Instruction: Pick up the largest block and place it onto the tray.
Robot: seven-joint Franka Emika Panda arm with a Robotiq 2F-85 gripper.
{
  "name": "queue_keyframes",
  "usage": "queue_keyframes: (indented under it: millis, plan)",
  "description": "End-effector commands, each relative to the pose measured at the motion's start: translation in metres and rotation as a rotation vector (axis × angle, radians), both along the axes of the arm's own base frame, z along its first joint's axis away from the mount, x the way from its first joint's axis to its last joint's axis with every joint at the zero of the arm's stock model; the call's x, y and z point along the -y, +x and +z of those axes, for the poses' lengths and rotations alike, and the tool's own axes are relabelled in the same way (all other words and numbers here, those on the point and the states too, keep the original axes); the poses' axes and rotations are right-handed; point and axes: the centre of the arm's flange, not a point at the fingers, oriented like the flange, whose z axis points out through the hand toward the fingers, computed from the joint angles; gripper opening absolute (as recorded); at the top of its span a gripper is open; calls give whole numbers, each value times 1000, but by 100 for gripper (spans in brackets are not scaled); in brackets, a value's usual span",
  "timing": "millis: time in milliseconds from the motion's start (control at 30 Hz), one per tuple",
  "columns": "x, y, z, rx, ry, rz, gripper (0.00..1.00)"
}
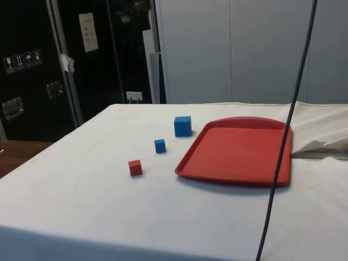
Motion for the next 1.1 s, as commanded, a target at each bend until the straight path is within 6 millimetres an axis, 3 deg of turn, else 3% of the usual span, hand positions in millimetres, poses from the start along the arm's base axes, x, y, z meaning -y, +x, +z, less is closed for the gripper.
queue_keyframes:
  millis: [0, 67, 400, 1067]
  plan:
    - [0, 1, -5, 11, 1, 0, 100]
    - [0, 1, -5, 0, -2, 0, 100]
    - [13, -3, -41, 21, -8, 3, 100]
    - [76, -3, -93, 11, -25, 38, 100]
